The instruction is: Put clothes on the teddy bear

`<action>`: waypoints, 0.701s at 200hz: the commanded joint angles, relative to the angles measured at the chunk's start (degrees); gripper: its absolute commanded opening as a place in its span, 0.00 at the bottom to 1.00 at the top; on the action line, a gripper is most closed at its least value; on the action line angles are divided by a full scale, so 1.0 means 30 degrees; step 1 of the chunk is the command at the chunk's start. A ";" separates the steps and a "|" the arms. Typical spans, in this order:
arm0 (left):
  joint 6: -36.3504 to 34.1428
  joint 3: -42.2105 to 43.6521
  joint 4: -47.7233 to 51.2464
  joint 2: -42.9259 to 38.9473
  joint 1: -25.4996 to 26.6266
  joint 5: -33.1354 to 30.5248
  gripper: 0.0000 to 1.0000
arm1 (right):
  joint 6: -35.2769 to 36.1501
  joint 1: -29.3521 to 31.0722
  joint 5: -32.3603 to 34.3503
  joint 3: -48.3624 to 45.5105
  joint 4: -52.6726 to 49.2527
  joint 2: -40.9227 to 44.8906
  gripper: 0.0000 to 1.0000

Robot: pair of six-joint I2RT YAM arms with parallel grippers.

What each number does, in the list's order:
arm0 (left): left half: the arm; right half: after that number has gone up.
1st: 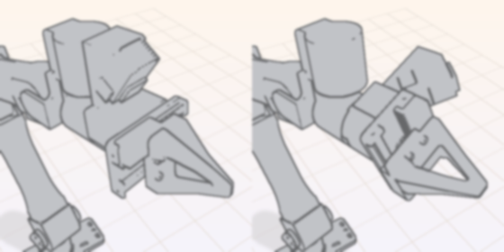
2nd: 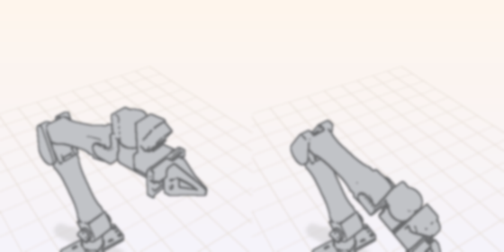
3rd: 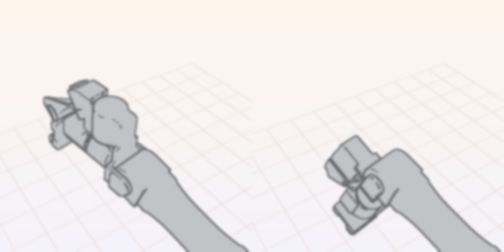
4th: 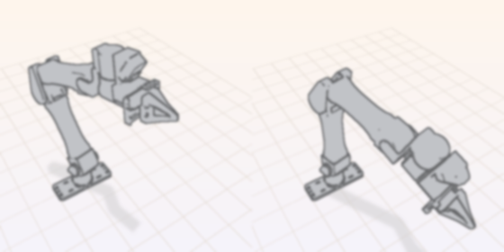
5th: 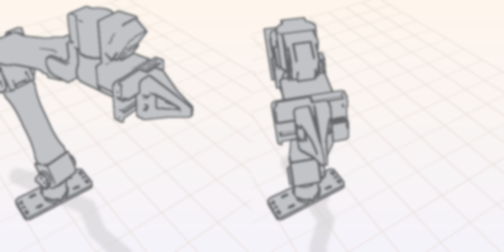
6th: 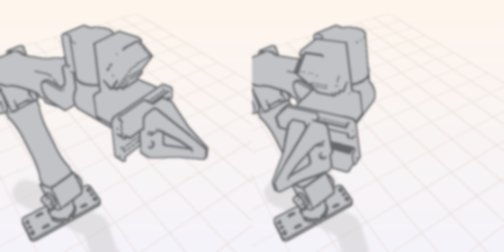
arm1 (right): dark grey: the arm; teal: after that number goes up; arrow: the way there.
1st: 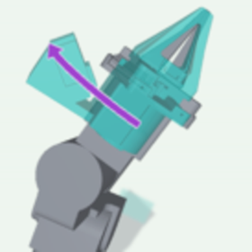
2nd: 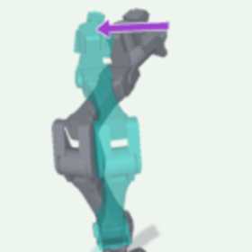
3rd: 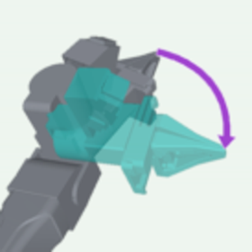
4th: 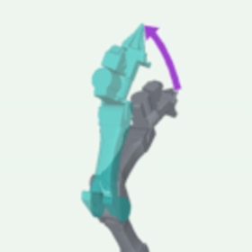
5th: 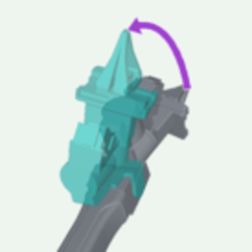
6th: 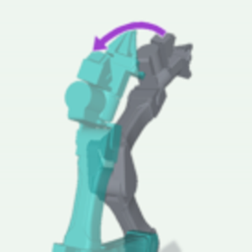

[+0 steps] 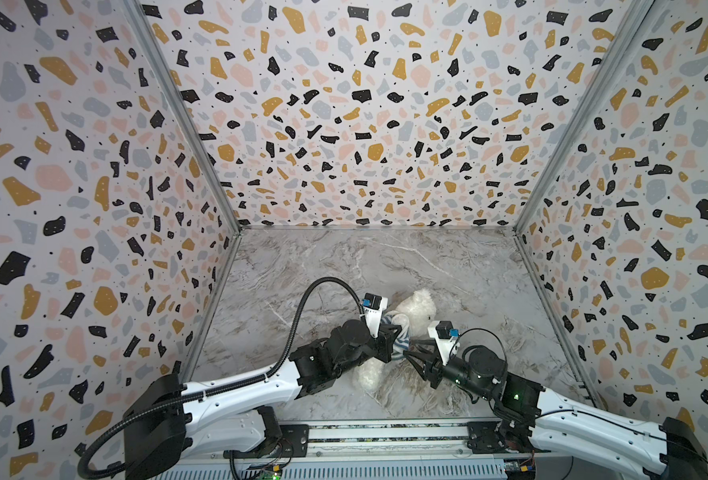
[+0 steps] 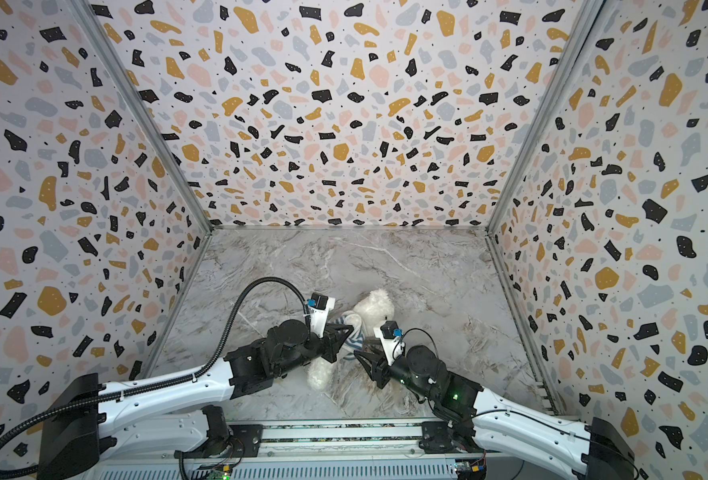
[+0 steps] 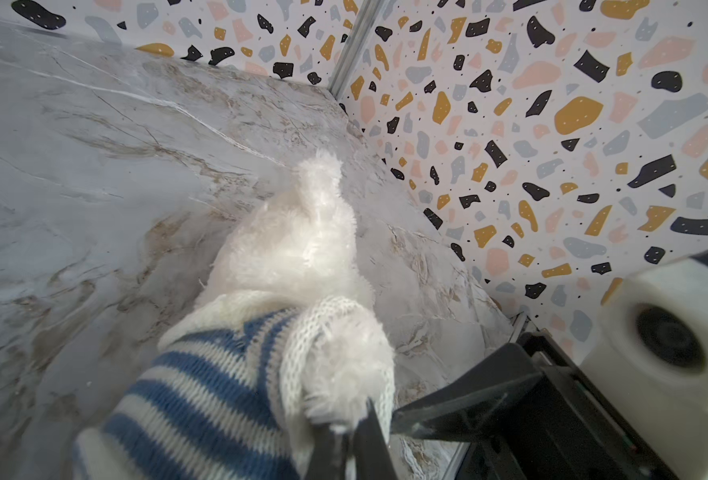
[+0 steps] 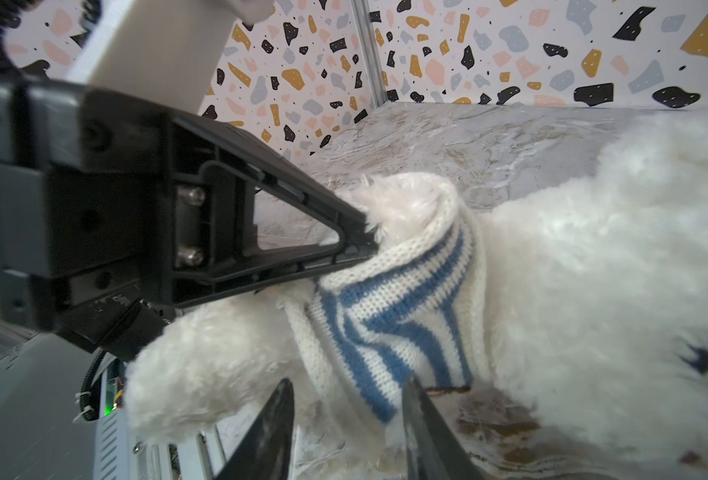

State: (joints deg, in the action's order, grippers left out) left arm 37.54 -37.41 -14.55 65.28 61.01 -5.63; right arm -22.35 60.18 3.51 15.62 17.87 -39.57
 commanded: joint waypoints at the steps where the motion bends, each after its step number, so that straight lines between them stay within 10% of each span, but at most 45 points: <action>1: 0.0605 -0.0144 -0.2212 -0.0189 -0.0064 0.0947 0.00 | 0.0696 0.0079 0.1339 0.0982 0.1103 -0.0860 0.42; 70: 0.1095 0.0486 -0.3003 -0.1049 -0.0088 0.1933 0.00 | 0.0583 0.0088 0.2470 0.1015 0.1665 -0.2146 0.00; 140: 0.1370 0.0764 -0.2223 -0.3157 -0.0777 0.2002 0.00 | -0.1468 -0.0344 0.4191 -0.1639 -0.0227 -0.0124 0.00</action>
State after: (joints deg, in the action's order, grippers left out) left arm 41.25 -35.07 -17.10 58.85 59.90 -0.14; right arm -23.70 59.94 12.75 12.62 22.39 -41.17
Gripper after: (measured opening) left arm 0.059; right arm 0.044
